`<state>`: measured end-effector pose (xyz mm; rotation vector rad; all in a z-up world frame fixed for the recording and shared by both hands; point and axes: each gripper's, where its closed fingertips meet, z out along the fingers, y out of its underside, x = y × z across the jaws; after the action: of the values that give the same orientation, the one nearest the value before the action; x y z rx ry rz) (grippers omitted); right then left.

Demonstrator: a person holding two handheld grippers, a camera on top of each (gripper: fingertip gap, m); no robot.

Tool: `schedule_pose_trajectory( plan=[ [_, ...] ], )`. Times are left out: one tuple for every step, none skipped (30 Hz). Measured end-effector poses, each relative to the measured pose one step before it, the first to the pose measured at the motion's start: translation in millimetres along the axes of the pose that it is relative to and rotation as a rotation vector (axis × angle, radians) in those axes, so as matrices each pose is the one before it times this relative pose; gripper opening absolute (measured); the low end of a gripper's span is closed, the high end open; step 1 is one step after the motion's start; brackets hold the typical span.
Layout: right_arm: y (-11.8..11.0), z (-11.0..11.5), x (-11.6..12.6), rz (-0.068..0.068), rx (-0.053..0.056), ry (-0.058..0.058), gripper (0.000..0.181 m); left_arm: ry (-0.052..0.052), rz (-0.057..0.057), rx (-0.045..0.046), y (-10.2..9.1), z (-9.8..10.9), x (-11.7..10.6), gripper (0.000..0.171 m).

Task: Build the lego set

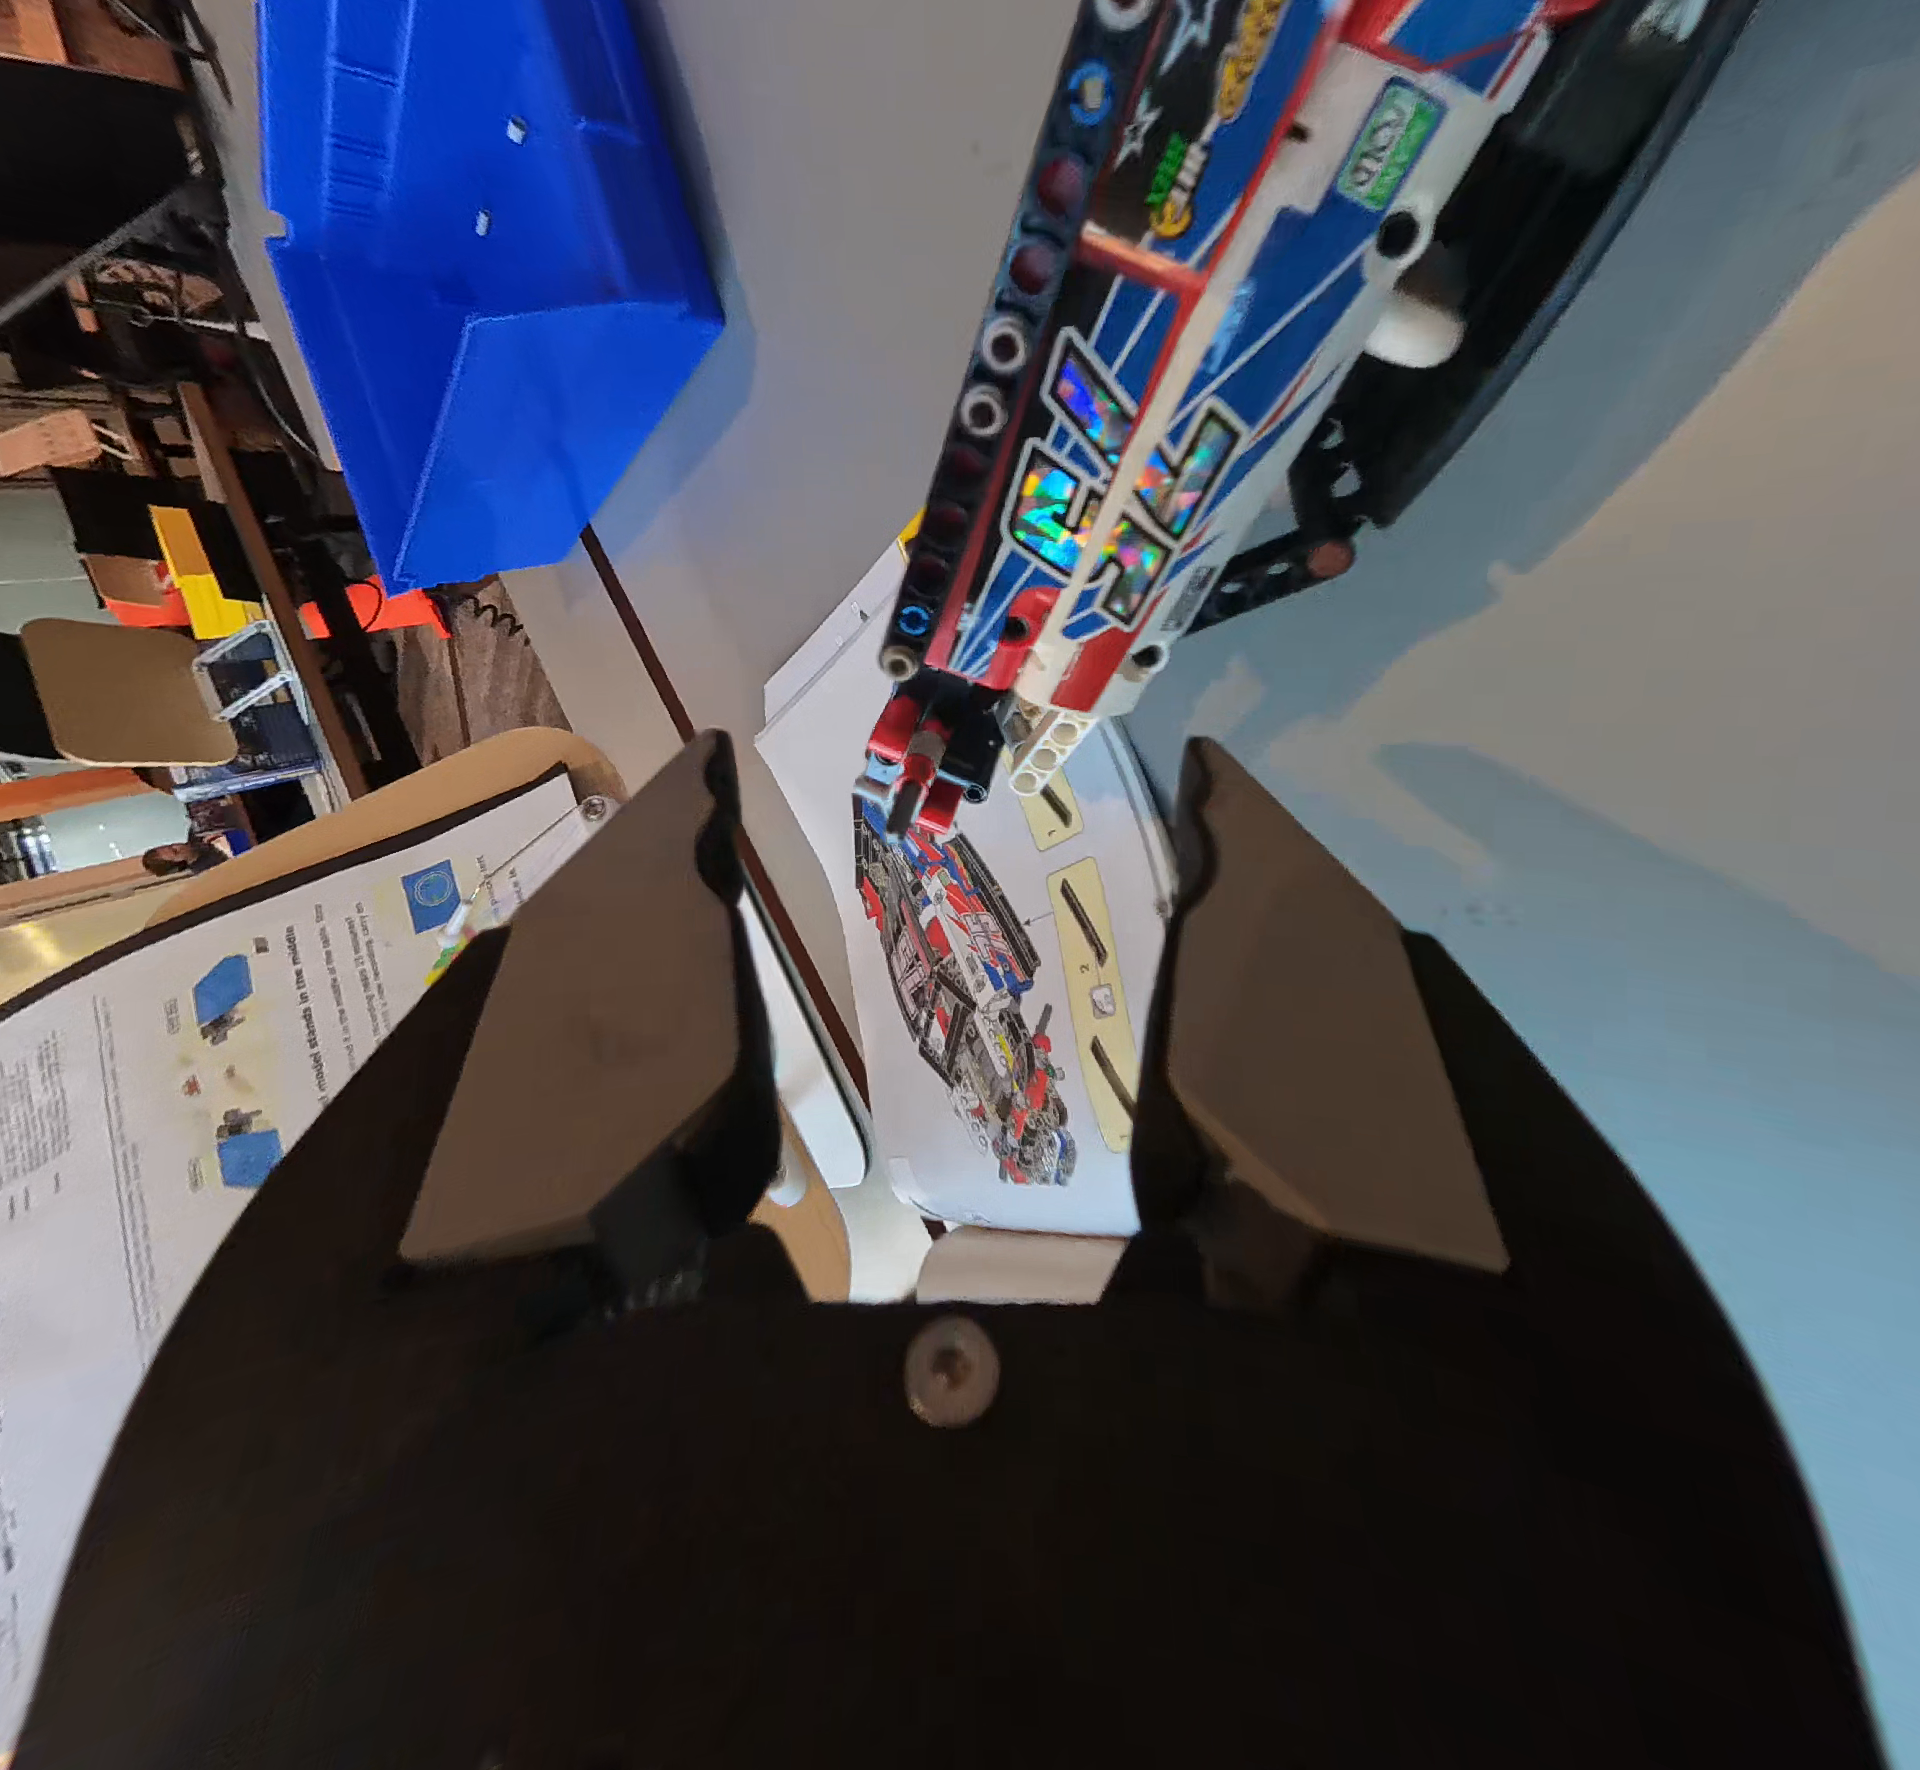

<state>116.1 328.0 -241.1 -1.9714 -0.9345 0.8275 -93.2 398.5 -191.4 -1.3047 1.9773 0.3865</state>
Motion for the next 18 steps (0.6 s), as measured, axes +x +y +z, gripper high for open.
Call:
schedule_pose_trajectory(
  plan=[
    [1.54, -1.76, -3.40, -0.0073, -0.0022, -0.0022, 0.006, 0.0249, -0.0203, 0.02225, -2.55, 1.51, -0.63, 0.079],
    [2.20, -1.76, -2.67, -0.0058, -0.0050, 0.0018, 0.006, 0.0484, -0.0322, 0.03478, -5.40, -0.38, 2.81, 0.080],
    [2.65, -1.92, -2.41, -0.0049, -0.0069, 0.0025, 0.006, 0.0525, -0.0248, 0.03200, -5.03, -1.04, 4.54, 0.083],
    [2.37, -2.25, -2.73, -0.0059, -0.0043, 0.0004, 0.006, 0.0340, -0.0014, 0.01262, -1.78, -0.41, 3.23, 0.088],
    [1.81, -2.48, -3.02, -0.0090, -0.0006, -0.0021, 0.006, -0.0057, 0.0119, -0.00396, 1.25, 0.90, -1.48, 0.090],
    [1.58, -2.59, -3.31, -0.0111, 0.0002, -0.0036, 0.006, -0.0088, 0.0146, -0.00815, 1.44, 1.74, -1.01, 0.089],
    [1.75, -2.35, -2.79, -0.0094, -0.0017, -0.0018, 0.006, 0.0112, 0.0099, 0.00332, -1.12, 1.92, 2.65, 0.089],
    [1.81, -2.13, -1.80, -0.0052, -0.0031, 0.0020, 0.006, 0.0225, 0.0084, 0.01168, -3.22, 1.96, 4.88, 0.089],
    [2.02, -1.82, -1.31, -0.0006, -0.0039, 0.0027, 0.006, 0.0203, 0.0140, 0.00332, -1.94, 2.25, 4.76, 0.090],
    [2.03, -1.60, -0.77, 0.0029, -0.0032, 0.0027, 0.006, 0.0109, 0.0220, -0.01120, 0.66, 2.37, 3.35, 0.091],
    [1.79, -1.54, -0.03, 0.0056, -0.0011, 0.0047, 0.006, -0.0013, 0.0280, -0.01695, 2.07, 2.23, 1.40, 0.093],
    [1.80, -1.33, 0.32, 0.0083, 0.0004, 0.0055, 0.006, -0.0133, 0.0285, -0.01320, 1.72, 2.02, -0.85, 0.093],
    [1.43, -1.08, -0.11, 0.0098, 0.0013, 0.0027, 0.006, -0.0120, 0.0258, -0.00824, 0.56, 2.20, -1.18, 0.093],
    [1.27, -0.79, -0.31, 0.0095, 0.0025, 0.0016, 0.006, -0.0069, 0.0181, 0.00226, -1.49, 2.46, -0.86, 0.092],
    [0.84, -0.45, -0.22, 0.0080, 0.0028, 0.0029, 0.006, -0.0164, 0.0106, 0.01489, -3.60, 2.58, -2.80, 0.089],
    [0.52, -0.04, -0.56, 0.0063, 0.0019, 0.0019, 0.006, -0.0032, 0.0145, 0.01394, -2.99, 2.57, -0.83, 0.087],
    [-0.07, 0.35, -1.40, 0.0043, 0.0020, -0.0010, 0.006, 0.0032, 0.0163, 0.00517, -1.18, 2.57, 0.20, 0.085],
    [-0.77, 0.62, -2.52, -0.0006, 0.0028, -0.0043, 0.006, 0.0051, 0.0132, -0.00249, 0.38, 2.73, 0.50, 0.082]
  ],
)
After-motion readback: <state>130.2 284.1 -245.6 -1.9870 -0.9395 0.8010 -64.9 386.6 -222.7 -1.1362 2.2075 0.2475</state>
